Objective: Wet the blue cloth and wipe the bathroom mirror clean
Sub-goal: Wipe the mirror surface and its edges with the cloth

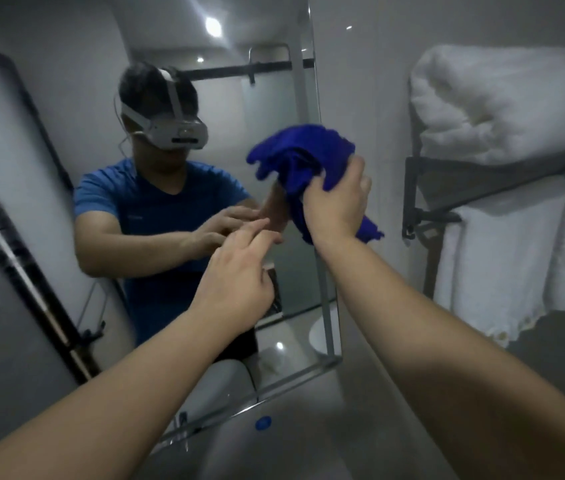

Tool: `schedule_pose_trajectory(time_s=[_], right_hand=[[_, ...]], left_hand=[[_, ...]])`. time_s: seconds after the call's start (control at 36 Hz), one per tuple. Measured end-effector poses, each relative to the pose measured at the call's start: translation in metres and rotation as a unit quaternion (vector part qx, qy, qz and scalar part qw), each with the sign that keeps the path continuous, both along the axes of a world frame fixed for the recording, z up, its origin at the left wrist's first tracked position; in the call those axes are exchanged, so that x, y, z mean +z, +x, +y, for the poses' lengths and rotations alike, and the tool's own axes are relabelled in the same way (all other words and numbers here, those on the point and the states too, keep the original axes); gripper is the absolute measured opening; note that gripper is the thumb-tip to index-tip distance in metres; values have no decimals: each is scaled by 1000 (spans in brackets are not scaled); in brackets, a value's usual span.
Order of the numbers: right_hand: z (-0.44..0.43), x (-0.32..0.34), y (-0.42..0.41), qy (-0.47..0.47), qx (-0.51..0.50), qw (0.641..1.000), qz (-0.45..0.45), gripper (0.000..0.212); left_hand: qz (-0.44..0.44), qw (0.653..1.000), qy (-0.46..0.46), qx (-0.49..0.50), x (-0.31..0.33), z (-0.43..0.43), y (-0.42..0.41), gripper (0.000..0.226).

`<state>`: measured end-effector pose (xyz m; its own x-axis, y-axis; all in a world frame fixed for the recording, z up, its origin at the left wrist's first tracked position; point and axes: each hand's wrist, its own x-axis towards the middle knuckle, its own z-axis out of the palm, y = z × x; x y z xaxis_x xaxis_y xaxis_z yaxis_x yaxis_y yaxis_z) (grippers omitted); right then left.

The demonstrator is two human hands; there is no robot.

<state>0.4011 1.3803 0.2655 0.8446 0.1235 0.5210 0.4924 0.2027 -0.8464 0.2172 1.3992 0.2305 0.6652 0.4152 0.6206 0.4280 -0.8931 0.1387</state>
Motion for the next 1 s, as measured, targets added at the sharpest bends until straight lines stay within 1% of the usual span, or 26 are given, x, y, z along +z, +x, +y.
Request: schedule_pose_trajectory(time_s=[0.06,0.11,0.17,0.22,0.28,0.33,0.42,0.5,0.53,0.58,0.61,0.67,0.69,0.72,0.75,0.81,0.86,0.94,1.0], right_hand=[[1,4,-4,-7,-17,999,-42,46],[3,-6,-11,-26,-23,993,-113,47],[8,-27,-24,-57,-15,974,-217,47],[15,-55,-37,-88,-4,951,-297,48],[18,-85,-46,-98,12,943,-318,47],[15,-116,-50,-104,26,947,-304,47],[10,-169,-53,-145,56,949,-273,44],[4,-237,-61,-206,110,950,-208,30],[1,-260,-66,-236,140,946,-174,25],[-9,-293,-78,-282,203,935,-71,30],[-14,-304,-84,-293,225,929,-8,35],[-18,-313,-95,-276,239,926,94,37],[-18,-312,-98,-263,236,927,127,36],[-18,-305,-102,-250,230,930,143,34],[-15,-298,-104,-239,216,935,149,33],[-7,-272,-107,-207,180,951,141,28],[4,-233,-108,-158,120,974,110,22],[18,-147,-114,-69,71,993,59,35],[27,-83,-116,-10,35,999,15,34]], left_hand=[[-48,998,-25,17,-4,-2,-10,49],[-94,994,-36,40,-9,5,-20,41],[-139,986,-41,86,-12,17,-30,35],[-181,972,-71,136,-14,29,-39,27],[-206,959,-115,159,-20,32,-48,23],[-219,952,-145,157,-30,27,-56,26],[-197,946,-195,167,-61,15,-66,28],[-191,929,-281,151,-106,0,-73,31],[-186,919,-314,150,-123,-5,-75,32],[-150,893,-392,161,-154,-15,-79,31],[-129,876,-433,169,-168,-21,-81,31],[-107,838,-505,175,-188,-30,-87,29],[-97,826,-527,176,-196,-33,-92,29],[-81,821,-537,176,-200,-36,-99,28],[-72,819,-540,179,-204,-36,-108,28],[-86,820,-534,189,-208,-30,-128,29],[-119,817,-528,200,-213,-21,-148,33],[-176,802,-534,202,-201,-12,-171,30],[-215,803,-519,197,-187,-5,-182,23]])
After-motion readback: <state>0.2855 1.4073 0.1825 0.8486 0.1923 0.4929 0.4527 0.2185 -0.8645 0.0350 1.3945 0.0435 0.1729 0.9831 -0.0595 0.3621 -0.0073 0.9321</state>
